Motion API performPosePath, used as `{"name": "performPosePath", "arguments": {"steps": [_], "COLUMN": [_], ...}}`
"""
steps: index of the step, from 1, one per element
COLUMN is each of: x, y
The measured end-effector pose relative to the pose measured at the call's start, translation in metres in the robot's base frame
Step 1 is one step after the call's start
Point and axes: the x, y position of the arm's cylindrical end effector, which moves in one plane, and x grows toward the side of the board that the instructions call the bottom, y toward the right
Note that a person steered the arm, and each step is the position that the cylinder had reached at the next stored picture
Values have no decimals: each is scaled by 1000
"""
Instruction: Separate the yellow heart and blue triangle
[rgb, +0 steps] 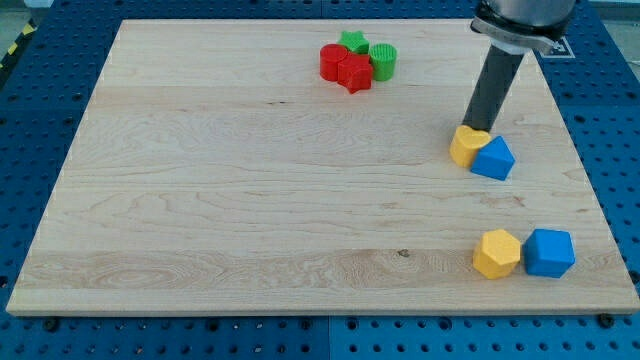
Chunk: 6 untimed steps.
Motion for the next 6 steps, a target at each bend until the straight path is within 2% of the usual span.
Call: {"name": "performPosePath", "arguments": {"steps": [1,3,5,6], "x": [23,0,47,41], "y": [0,-18,-19,-29]}}
